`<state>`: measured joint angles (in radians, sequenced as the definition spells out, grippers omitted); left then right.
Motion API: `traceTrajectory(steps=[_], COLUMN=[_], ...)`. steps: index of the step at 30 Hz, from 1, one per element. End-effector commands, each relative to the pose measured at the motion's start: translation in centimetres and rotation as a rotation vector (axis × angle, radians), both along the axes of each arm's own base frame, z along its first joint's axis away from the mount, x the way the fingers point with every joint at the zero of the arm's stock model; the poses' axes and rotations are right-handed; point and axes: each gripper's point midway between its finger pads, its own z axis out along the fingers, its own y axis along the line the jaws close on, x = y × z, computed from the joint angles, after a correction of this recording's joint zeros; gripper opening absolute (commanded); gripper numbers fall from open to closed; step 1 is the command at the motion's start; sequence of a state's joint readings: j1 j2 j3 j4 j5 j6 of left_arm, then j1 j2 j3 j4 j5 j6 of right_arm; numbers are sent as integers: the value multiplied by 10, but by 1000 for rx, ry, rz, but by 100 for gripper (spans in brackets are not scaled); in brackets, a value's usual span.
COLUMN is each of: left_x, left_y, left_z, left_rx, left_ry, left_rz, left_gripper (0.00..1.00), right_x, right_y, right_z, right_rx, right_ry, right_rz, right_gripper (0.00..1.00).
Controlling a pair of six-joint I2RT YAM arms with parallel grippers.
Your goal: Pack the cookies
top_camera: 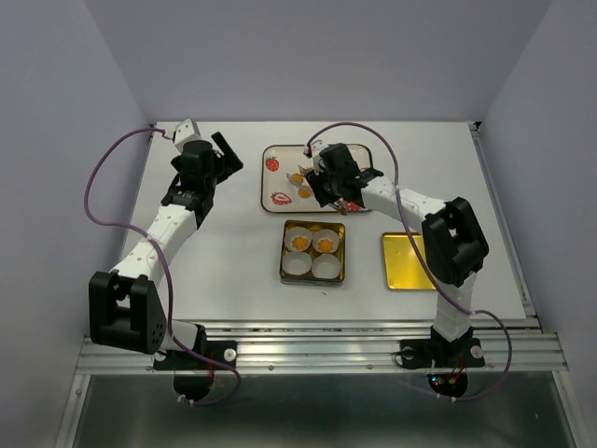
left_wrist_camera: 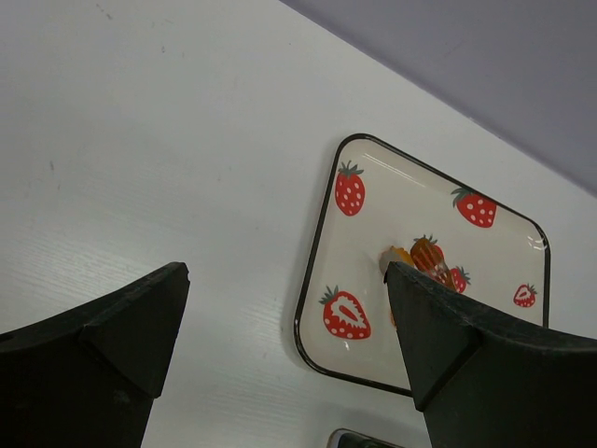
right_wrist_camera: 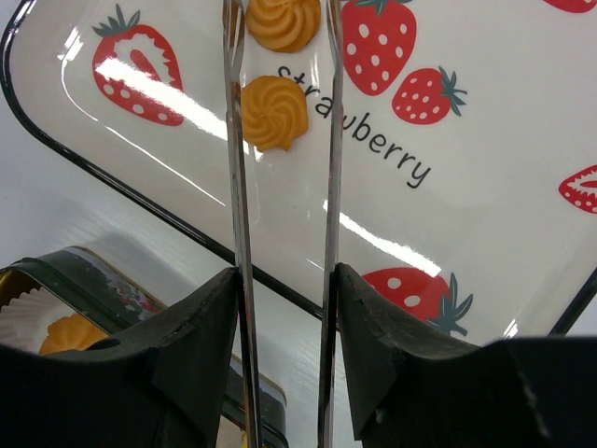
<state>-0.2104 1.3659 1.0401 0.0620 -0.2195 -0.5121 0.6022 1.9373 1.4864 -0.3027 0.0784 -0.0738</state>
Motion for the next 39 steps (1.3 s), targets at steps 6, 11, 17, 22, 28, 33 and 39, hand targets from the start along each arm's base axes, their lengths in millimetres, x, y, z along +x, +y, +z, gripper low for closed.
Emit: traceTrajectory(steps=[6, 11, 17, 22, 28, 33, 39], left_x=[3, 3, 1, -1, -1, -3, -5], left_y=[2, 1, 1, 1, -1, -2, -3], left_z=[10, 10, 12, 16, 16, 18, 15], left_rx=[22, 16, 11, 4, -3, -8, -10], left_ry=[-32, -32, -38, -49, -49, -55, -55], left_rz=[11, 7, 6, 7, -2, -8, -13], left_gripper=[99, 99, 99, 99, 99, 99, 99], right_x=[15, 11, 14, 10, -7, -38, -96], right_y=[14, 14, 12, 13, 14, 4, -13], right_z=[36, 45, 65, 93, 111, 116, 108], right_rx=[87, 108, 135, 180, 220, 238, 223], right_ry=[-76, -82, -123, -188, -219, -197, -138], right_rz=[10, 13, -11, 11, 82, 128, 233], right_gripper=[42, 40, 36, 33, 33, 32, 32])
